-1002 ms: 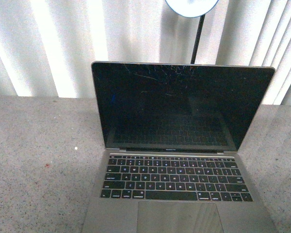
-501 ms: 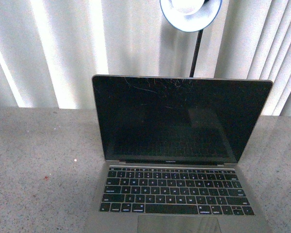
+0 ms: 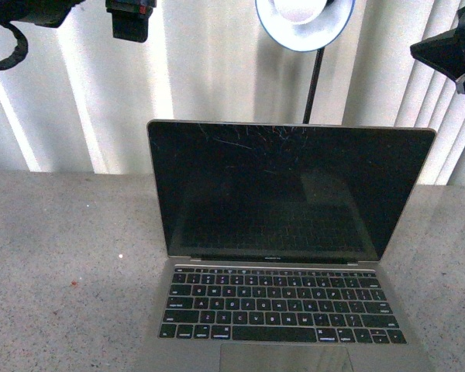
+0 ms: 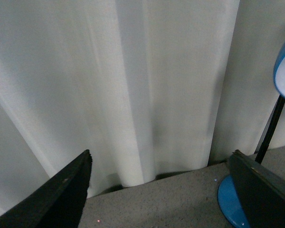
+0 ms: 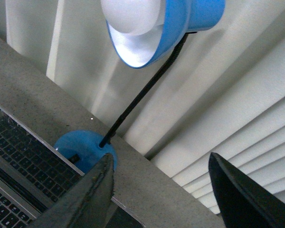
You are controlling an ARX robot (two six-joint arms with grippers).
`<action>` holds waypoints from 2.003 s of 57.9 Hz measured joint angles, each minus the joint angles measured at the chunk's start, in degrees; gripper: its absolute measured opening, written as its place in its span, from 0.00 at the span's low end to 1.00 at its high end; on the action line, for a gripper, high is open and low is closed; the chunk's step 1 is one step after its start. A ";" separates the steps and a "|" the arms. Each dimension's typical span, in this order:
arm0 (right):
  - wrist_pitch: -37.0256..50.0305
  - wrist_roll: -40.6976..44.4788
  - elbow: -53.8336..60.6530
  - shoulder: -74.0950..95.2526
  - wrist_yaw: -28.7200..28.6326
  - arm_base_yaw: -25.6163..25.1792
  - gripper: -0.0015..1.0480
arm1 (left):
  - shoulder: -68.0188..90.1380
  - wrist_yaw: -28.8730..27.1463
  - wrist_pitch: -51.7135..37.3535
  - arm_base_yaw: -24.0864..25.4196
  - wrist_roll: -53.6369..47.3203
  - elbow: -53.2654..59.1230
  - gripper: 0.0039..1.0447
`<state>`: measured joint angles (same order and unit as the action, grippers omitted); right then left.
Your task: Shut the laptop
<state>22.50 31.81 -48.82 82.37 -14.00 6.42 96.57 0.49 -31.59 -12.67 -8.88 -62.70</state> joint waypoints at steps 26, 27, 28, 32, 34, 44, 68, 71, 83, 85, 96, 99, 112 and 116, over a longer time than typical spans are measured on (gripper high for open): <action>-4.31 4.02 -6.95 8.70 -6.54 -0.09 0.03 | 2.73 5.22 18.38 -5.46 -12.72 -7.72 0.03; -4.81 4.15 -7.28 8.92 -6.73 0.04 0.03 | 2.89 5.40 19.06 -5.66 -13.33 -7.93 0.03; -5.55 4.33 -7.69 9.16 -7.10 0.26 0.03 | 3.15 5.29 19.71 -6.01 -13.62 -8.20 0.03; -6.86 4.81 -8.61 9.64 -7.61 0.90 0.03 | 3.82 5.03 21.05 -6.64 -14.64 -8.98 0.03; -7.41 5.09 -9.09 9.84 -7.78 1.14 0.03 | 4.31 4.72 21.62 -7.04 -15.08 -9.49 0.03; -10.82 6.97 -11.41 11.10 -8.87 1.81 0.03 | 7.02 2.95 23.89 -8.09 -16.61 -12.46 0.03; -14.71 8.81 -17.11 17.11 -9.27 1.57 0.03 | 10.38 1.49 29.35 -8.85 -20.52 -17.09 0.03; -15.34 8.96 -17.11 17.40 -9.42 1.57 0.03 | 10.38 1.70 29.62 -8.87 -20.55 -16.98 0.03; -16.20 9.86 -16.81 17.44 -10.32 1.62 0.03 | 10.38 2.47 31.02 -9.31 -20.81 -15.96 0.03; -16.20 9.94 -16.61 17.44 -10.40 1.62 0.03 | 10.38 2.51 31.34 -9.46 -20.90 -15.87 0.03; -17.46 10.91 -15.58 17.20 -10.99 1.66 0.03 | 10.38 2.91 32.30 -9.99 -21.14 -15.34 0.03; -17.84 11.17 -15.52 17.16 -11.02 1.66 0.03 | 10.32 2.97 32.44 -10.08 -21.16 -15.30 0.03; -19.12 12.02 -14.71 16.35 -11.45 1.66 0.03 | 9.70 3.13 33.09 -10.27 -21.79 -14.62 0.03; -20.04 12.57 -14.53 15.93 -11.61 1.66 0.03 | 9.22 2.97 32.96 -10.36 -22.14 -13.90 0.03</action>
<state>2.46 44.38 -63.35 98.30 -25.61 8.08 105.80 3.46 1.37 -23.03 -31.03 -76.60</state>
